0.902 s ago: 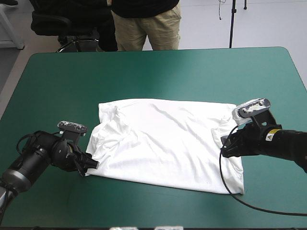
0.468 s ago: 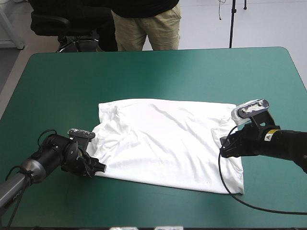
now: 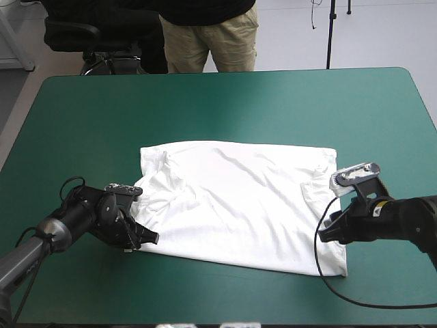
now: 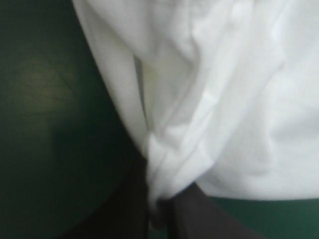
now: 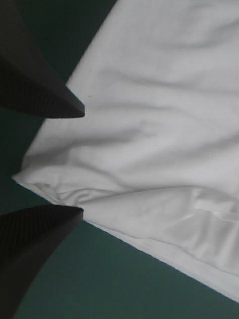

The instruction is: Fold the cloth

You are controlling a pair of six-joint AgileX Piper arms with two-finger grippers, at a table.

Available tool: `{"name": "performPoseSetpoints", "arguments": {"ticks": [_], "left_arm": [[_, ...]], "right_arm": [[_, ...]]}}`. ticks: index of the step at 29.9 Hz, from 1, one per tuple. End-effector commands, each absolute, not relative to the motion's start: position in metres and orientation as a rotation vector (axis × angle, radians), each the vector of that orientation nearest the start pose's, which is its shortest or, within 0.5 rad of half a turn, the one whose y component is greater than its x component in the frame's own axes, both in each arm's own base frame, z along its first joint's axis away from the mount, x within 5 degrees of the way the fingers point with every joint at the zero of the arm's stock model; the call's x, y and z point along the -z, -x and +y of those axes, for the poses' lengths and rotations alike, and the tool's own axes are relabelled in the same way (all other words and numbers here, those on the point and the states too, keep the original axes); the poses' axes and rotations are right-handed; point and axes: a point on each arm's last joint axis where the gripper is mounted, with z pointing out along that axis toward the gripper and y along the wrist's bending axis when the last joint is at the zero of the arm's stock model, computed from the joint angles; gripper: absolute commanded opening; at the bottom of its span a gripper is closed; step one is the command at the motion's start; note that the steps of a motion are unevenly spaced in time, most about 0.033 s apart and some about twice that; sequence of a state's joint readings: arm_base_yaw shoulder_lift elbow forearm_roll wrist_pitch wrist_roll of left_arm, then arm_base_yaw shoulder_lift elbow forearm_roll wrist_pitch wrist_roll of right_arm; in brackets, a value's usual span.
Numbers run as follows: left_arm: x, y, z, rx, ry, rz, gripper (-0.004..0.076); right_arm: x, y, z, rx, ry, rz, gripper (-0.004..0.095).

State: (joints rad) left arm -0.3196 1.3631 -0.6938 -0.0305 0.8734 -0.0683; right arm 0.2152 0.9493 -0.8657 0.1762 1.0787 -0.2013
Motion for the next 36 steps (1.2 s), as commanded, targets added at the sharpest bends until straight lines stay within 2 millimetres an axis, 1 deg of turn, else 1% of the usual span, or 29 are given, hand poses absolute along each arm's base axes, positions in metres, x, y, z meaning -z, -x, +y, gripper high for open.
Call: {"name": "performPoseSetpoints", "arguments": {"ticks": [1, 4, 13, 17, 20, 24, 27, 29, 30, 31, 33, 34, 36], "left_arm": [[-0.186, -0.199, -0.061, -0.056, -0.444, 3.05, -0.0015], [-0.186, -0.199, -0.061, -0.059, -0.447, 3.049, -0.0015], [-0.186, -0.199, -0.061, -0.069, -0.47, 3.039, -0.0015], [-0.186, -0.201, -0.061, -0.064, -0.469, 3.026, -0.0015], [-0.186, -0.201, -0.061, -0.062, -0.468, 3.019, -0.0015], [-0.186, -0.201, -0.061, -0.062, -0.468, 3.019, -0.0015], [-0.186, -0.201, -0.061, -0.062, -0.468, 3.019, -0.0015], [-0.186, -0.201, -0.061, -0.061, -0.468, 3.017, -0.0015], [-0.186, -0.202, -0.061, -0.061, -0.468, 3.015, -0.0015], [-0.186, -0.202, -0.061, -0.061, -0.468, 3.015, -0.0015], [-0.187, -0.201, -0.061, -0.059, -0.467, 3.011, -0.0015], [-0.188, -0.201, -0.061, -0.064, -0.47, 3.002, -0.0015], [-0.195, -0.2, -0.058, -0.09, -0.48, 2.966, -0.0015]], "right_arm": [[-0.3, -0.15, 0.048, -0.267, 0.451, 2.635, 0.0496], [-0.279, -0.146, 0.047, -0.272, 0.438, 2.693, 0.0496], [-0.241, -0.135, 0.04, -0.207, 0.379, 2.802, 0.049], [-0.228, -0.133, 0.039, -0.205, 0.354, 2.805, 0.0391], [-0.226, -0.136, 0.04, -0.203, 0.349, 2.794, 0.032], [-0.218, -0.144, 0.041, -0.198, 0.345, 2.825, 0.0306], [-0.208, -0.148, 0.042, -0.183, 0.359, 2.906, 0.0301], [-0.202, -0.15, 0.042, -0.177, 0.369, 2.957, 0.0281], [-0.2, -0.151, 0.043, -0.181, 0.384, 2.97, 0.026], [-0.198, -0.151, 0.044, -0.2, 0.414, 2.98, 0.0218], [-0.199, -0.15, 0.045, -0.218, 0.442, 2.973, 0.0083], [-0.201, -0.149, 0.045, -0.226, 0.453, 2.962, -0.0009], [-0.205, -0.145, 0.045, -0.226, 0.456, 2.957, -0.0011]]}}
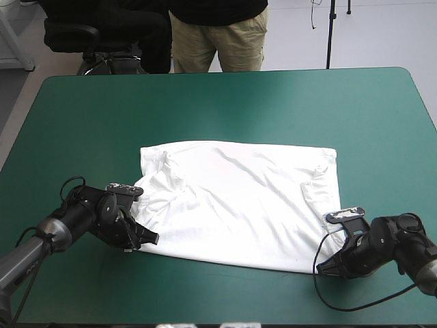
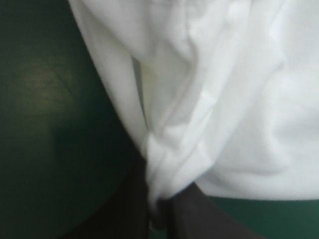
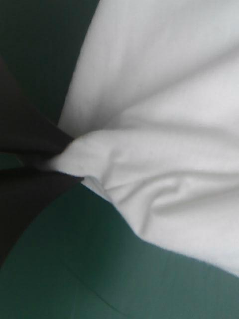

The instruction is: Fold the cloth

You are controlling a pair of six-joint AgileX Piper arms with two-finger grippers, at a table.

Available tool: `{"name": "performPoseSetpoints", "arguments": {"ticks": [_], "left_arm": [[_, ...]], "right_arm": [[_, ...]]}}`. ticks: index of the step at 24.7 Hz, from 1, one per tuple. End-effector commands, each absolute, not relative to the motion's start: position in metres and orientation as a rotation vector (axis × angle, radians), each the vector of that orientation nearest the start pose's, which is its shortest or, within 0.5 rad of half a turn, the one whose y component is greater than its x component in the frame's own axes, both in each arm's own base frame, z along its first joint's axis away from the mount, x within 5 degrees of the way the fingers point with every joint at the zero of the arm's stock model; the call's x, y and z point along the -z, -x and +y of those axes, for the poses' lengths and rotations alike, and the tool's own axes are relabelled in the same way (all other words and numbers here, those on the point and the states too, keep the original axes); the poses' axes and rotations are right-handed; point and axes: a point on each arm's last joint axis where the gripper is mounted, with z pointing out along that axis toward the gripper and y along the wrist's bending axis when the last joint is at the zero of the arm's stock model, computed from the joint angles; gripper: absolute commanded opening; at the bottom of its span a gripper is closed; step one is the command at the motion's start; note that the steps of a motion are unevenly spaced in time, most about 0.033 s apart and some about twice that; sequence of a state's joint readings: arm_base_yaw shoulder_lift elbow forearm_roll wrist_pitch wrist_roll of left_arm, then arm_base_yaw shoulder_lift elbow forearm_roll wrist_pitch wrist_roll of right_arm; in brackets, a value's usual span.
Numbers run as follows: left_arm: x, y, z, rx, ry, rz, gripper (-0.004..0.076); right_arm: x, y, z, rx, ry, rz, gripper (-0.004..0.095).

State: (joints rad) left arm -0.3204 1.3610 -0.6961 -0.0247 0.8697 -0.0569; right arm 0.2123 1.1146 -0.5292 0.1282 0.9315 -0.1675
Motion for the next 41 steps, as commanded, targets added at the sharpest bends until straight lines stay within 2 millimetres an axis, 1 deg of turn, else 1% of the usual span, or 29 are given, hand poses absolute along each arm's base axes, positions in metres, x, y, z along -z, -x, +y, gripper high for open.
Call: {"name": "performPoseSetpoints", "arguments": {"ticks": [1, 2, 4, 5, 9, 11, 12, 14, 15, 16, 17, 18, 20, 23, 26, 30, 34, 37, 41], "left_arm": [[-0.199, -0.199, -0.057, -0.101, -0.468, 2.946, -0.0015], [-0.205, -0.198, -0.056, -0.107, -0.464, 2.929, -0.0015], [-0.223, -0.192, -0.052, -0.122, -0.46, 2.87, -0.0015], [-0.236, -0.188, -0.05, -0.122, -0.449, 2.835, -0.0015], [-0.264, -0.182, -0.047, -0.112, -0.43, 2.742, -0.0015], [-0.286, -0.183, -0.047, -0.092, -0.418, 2.655, -0.0015], [-0.29, -0.184, -0.048, -0.088, -0.415, 2.642, -0.0015], [-0.3, -0.192, -0.051, -0.071, -0.422, 2.567, -0.0015], [-0.305, -0.199, -0.054, -0.055, -0.418, 2.514, -0.0015], [-0.309, -0.203, -0.055, -0.044, -0.407, 2.486, -0.0015], [-0.312, -0.212, -0.059, -0.026, -0.394, 2.445, -0.0015], [-0.313, -0.217, -0.061, -0.021, -0.393, 2.432, -0.0015], [-0.31, -0.239, -0.069, -0.01, -0.388, 2.431, -0.0015], [-0.312, -0.258, -0.072, -0.012, -0.361, 2.426, -0.0014], [-0.32, -0.279, -0.07, -0.001, -0.311, 2.385, -0.0015], [-0.324, -0.303, -0.065, 0.006, -0.256, 2.347, -0.0015], [-0.32, -0.323, -0.07, 0.011, -0.251, 2.348, -0.0015], [-0.309, -0.339, -0.074, 0.017, -0.255, 2.349, -0.0015], [-0.297, -0.358, -0.08, 0.054, -0.236, 2.327, -0.0015]], "right_arm": [[-0.208, -0.141, 0.043, -0.213, 0.457, 2.953, -0.0013], [-0.211, -0.137, 0.041, -0.202, 0.45, 2.959, -0.0013], [-0.224, -0.126, 0.037, -0.181, 0.438, 2.933, -0.0013], [-0.236, -0.117, 0.035, -0.172, 0.424, 2.901, -0.0013], [-0.26, -0.105, 0.032, -0.175, 0.421, 2.855, -0.0013], [-0.283, -0.104, 0.031, -0.163, 0.427, 2.8, -0.0018], [-0.29, -0.106, 0.031, -0.159, 0.422, 2.776, -0.0018], [-0.31, -0.113, 0.032, -0.15, 0.393, 2.672, -0.0018], [-0.321, -0.12, 0.031, -0.123, 0.368, 2.619, -0.0018], [-0.325, -0.124, 0.031, -0.107, 0.363, 2.6, -0.0017], [-0.331, -0.134, 0.031, -0.091, 0.355, 2.582, -0.0017], [-0.332, -0.14, 0.033, -0.092, 0.354, 2.574, -0.0017], [-0.331, -0.165, 0.038, -0.085, 0.364, 2.551, -0.0018], [-0.328, -0.189, 0.042, -0.066, 0.36, 2.537, -0.0018], [-0.329, -0.213, 0.045, -0.046, 0.361, 2.501, -0.0017], [-0.332, -0.244, 0.043, -0.03, 0.324, 2.46, -0.0018], [-0.332, -0.278, 0.04, -0.031, 0.276, 2.463, -0.0018], [-0.33, -0.3, 0.037, -0.03, 0.27, 2.474, -0.0018], [-0.329, -0.325, 0.032, -0.058, 0.25, 2.474, -0.0018]]}}
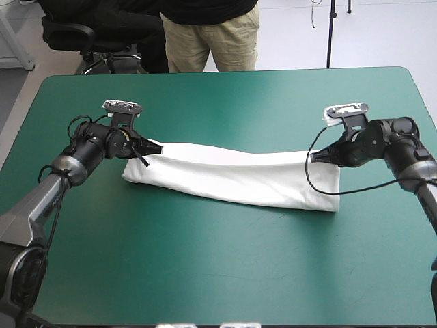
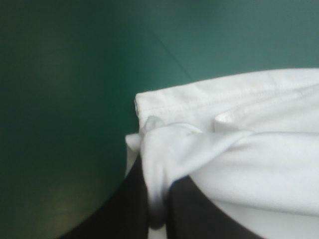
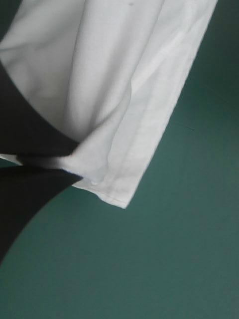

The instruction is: Fold the cloth

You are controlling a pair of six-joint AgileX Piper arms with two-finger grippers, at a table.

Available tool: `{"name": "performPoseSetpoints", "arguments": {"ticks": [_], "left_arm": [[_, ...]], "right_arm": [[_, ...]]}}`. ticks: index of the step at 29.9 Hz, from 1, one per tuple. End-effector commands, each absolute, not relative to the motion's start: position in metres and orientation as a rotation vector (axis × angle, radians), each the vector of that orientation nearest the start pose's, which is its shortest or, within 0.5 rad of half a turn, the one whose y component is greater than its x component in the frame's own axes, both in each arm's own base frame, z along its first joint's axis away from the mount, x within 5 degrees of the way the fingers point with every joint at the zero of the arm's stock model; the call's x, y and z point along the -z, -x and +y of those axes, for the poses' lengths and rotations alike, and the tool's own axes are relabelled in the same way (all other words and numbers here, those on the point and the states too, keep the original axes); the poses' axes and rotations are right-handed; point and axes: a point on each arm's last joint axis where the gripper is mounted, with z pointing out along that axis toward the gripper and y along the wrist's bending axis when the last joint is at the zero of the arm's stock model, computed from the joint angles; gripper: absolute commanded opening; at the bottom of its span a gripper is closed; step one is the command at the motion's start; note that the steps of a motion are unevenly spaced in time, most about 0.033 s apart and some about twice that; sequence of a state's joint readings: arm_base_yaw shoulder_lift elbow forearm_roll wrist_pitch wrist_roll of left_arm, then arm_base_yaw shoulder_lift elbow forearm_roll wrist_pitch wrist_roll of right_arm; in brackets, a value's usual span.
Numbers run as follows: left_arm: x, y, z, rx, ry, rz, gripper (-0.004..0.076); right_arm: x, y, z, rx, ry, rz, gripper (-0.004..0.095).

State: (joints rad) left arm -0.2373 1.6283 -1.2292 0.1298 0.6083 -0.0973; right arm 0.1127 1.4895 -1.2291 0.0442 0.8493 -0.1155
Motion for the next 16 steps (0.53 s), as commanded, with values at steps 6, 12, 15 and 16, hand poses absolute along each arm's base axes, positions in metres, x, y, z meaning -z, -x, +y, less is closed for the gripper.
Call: {"name": "performPoseSetpoints", "arguments": {"ticks": [6, 12, 15, 16], "left_arm": [[-0.279, -0.381, -0.089, 0.116, -0.192, 2.333, -0.0015], [-0.279, -0.389, -0.085, 0.103, -0.19, 2.353, 0.0101], [-0.296, -0.394, -0.08, 0.089, -0.172, 2.341, 0.0342], [-0.302, -0.395, -0.077, 0.088, -0.16, 2.335, 0.0445]], "right_arm": [[-0.317, -0.349, 0.034, -0.158, 0.264, 2.507, -0.0016], [-0.308, -0.352, 0.031, -0.139, 0.28, 2.548, 0.0183], [-0.309, -0.352, 0.023, -0.135, 0.226, 2.55, 0.043], [-0.31, -0.352, 0.019, -0.135, 0.197, 2.55, 0.0513]]}}
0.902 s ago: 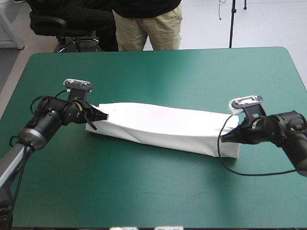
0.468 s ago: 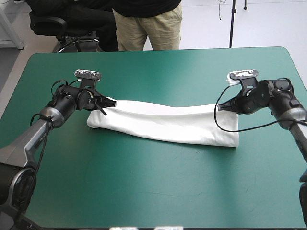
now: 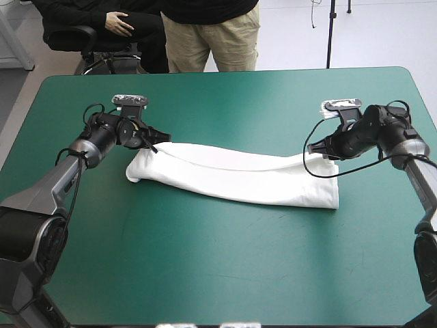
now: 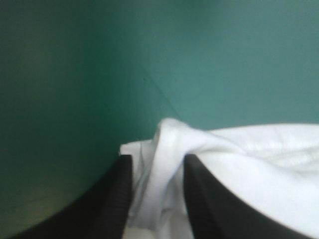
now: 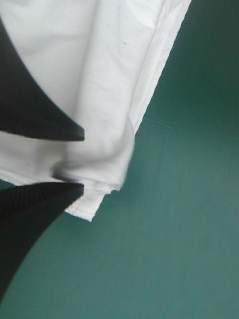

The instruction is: Fold the cloth

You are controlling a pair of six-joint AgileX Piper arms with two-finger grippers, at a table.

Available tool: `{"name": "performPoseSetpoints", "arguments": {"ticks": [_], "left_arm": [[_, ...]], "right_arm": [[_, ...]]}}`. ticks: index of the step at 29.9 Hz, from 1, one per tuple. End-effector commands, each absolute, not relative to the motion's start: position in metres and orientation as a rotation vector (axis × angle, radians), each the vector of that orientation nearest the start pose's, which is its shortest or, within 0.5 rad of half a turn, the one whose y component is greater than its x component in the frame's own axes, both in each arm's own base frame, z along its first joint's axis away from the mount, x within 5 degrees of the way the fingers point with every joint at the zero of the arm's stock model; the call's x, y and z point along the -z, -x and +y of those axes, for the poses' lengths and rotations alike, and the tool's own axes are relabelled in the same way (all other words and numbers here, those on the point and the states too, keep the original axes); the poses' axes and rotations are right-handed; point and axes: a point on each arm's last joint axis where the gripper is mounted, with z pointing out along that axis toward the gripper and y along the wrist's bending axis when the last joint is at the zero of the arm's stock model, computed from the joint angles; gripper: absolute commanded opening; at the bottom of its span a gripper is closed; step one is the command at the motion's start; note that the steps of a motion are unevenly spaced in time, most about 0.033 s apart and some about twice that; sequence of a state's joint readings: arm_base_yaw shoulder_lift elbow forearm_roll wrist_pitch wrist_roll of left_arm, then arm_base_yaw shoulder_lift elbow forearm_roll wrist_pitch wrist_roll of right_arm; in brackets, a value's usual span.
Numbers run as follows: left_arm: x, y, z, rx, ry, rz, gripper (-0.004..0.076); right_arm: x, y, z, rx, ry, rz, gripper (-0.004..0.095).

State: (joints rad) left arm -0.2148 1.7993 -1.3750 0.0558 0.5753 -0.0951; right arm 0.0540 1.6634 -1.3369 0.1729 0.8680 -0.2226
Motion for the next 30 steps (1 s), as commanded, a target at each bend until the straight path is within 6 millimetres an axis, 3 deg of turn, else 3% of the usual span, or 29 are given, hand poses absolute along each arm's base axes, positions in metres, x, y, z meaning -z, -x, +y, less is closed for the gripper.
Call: {"name": "performPoseSetpoints", "arguments": {"ticks": [1, 3, 7, 10, 14, 16, 19, 24, 30], "left_arm": [[-0.31, -0.397, -0.074, 0.08, -0.153, 2.33, 0.0538], [-0.322, -0.398, -0.072, 0.074, -0.147, 2.338, 0.0648], [-0.338, -0.394, -0.082, 0.08, -0.276, 2.356, 0.0631], [-0.338, -0.385, -0.103, 0.201, -0.401, 2.398, 0.0573], [-0.335, -0.367, -0.135, 0.399, -0.605, 2.44, 0.0435], [-0.336, -0.358, -0.151, 0.516, -0.683, 2.441, 0.0302], [-0.338, -0.349, -0.171, 0.619, -0.743, 2.404, 0.0009], [-0.332, -0.35, -0.196, 0.696, -0.741, 2.349, -0.0017], [-0.294, -0.361, -0.215, 0.754, -0.75, 2.435, -0.0017]], "right_arm": [[-0.31, -0.351, 0.014, -0.131, 0.177, 2.556, 0.0576], [-0.312, -0.348, 0.006, -0.127, 0.153, 2.575, 0.0619], [-0.32, -0.338, 0.002, -0.117, 0.157, 2.59, 0.0572], [-0.335, -0.326, 0.003, -0.11, 0.164, 2.557, 0.0531], [-0.366, -0.297, 0.001, -0.063, 0.179, 2.486, 0.0487], [-0.382, -0.281, 0.0, -0.036, 0.18, 2.443, 0.0453], [-0.407, -0.254, -0.003, 0.027, 0.169, 2.368, 0.0392], [-0.429, -0.223, -0.004, 0.066, 0.162, 2.296, 0.0307], [-0.43, -0.213, -0.003, 0.059, 0.172, 2.321, 0.029]]}}
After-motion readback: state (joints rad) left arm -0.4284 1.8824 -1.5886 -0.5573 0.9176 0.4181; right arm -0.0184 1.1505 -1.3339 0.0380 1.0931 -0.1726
